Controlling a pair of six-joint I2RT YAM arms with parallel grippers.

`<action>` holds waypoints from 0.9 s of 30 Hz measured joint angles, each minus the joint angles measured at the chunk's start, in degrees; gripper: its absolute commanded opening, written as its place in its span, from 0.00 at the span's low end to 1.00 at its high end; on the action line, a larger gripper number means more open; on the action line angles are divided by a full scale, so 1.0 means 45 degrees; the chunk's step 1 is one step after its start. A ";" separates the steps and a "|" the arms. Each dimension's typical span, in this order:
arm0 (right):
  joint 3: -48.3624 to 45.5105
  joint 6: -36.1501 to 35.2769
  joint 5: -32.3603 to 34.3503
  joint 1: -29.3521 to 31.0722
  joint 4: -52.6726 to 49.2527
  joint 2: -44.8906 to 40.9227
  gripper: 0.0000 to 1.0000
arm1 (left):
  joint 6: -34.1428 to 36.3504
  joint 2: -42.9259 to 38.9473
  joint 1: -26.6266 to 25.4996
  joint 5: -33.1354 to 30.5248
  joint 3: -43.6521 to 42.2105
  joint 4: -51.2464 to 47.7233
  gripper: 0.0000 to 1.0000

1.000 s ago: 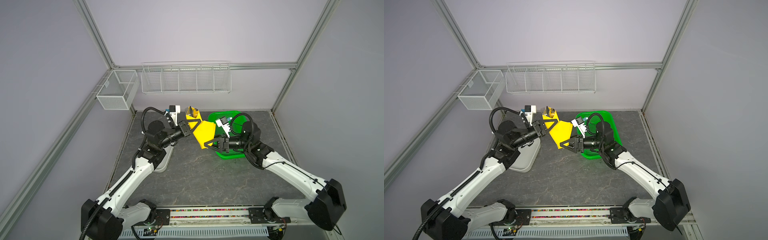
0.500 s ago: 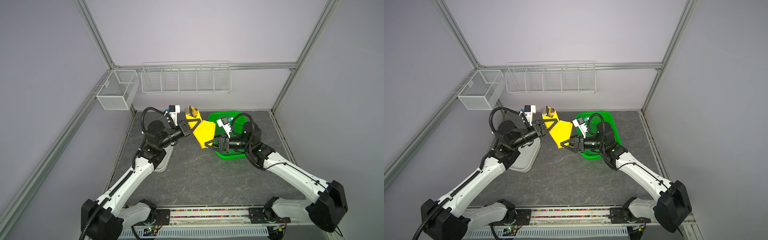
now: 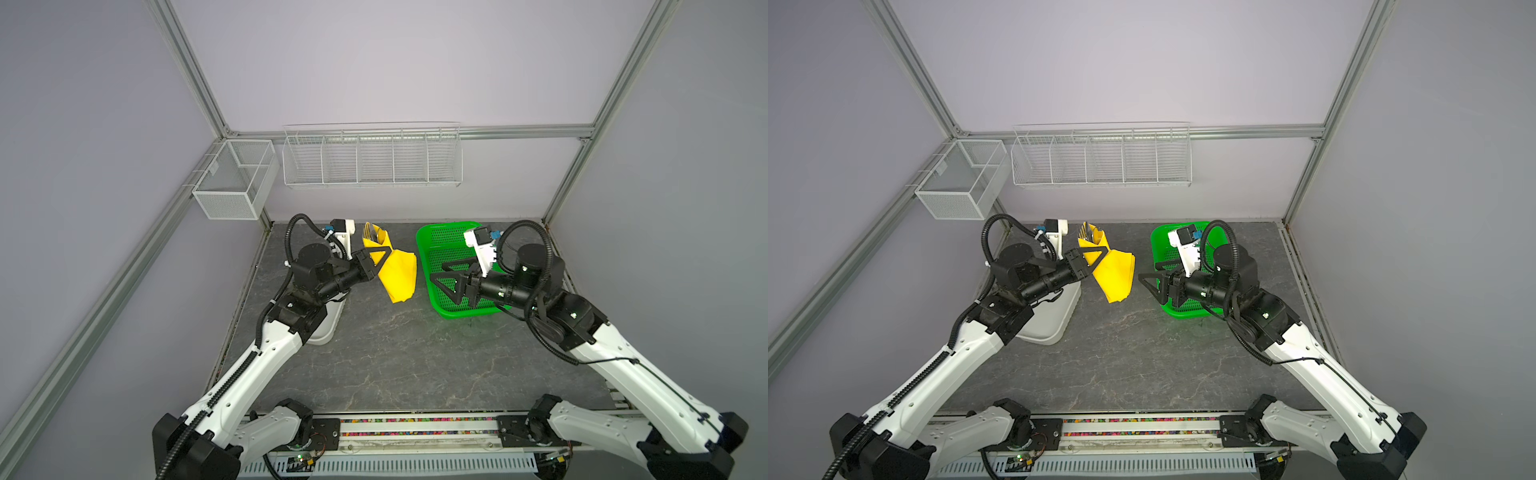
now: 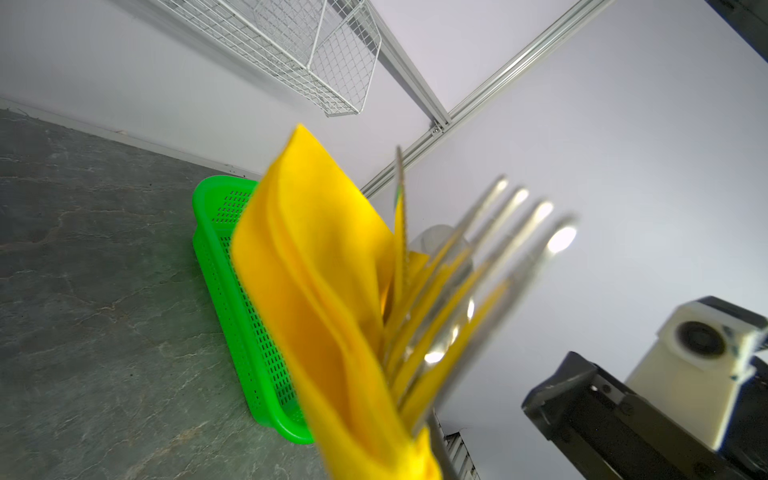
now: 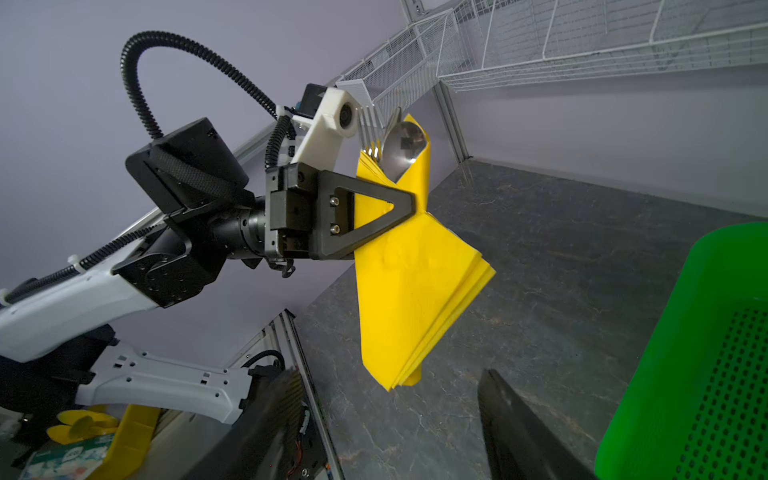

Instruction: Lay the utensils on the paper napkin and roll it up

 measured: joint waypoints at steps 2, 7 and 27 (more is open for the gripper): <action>0.0544 -0.0311 0.0355 0.0442 -0.0243 0.0636 0.68 | 0.0087 0.0010 -0.0029 -0.0102 0.0000 -0.0136 0.00; 0.1073 -0.0617 0.0860 0.1146 -0.0534 0.2147 0.63 | 0.0175 0.0029 -0.0160 -0.0146 0.0000 -0.0340 0.00; 0.2152 -0.0777 0.1360 0.1501 -0.0806 0.3963 0.59 | 0.0214 0.0131 -0.0398 -0.0136 0.0000 -0.0364 0.00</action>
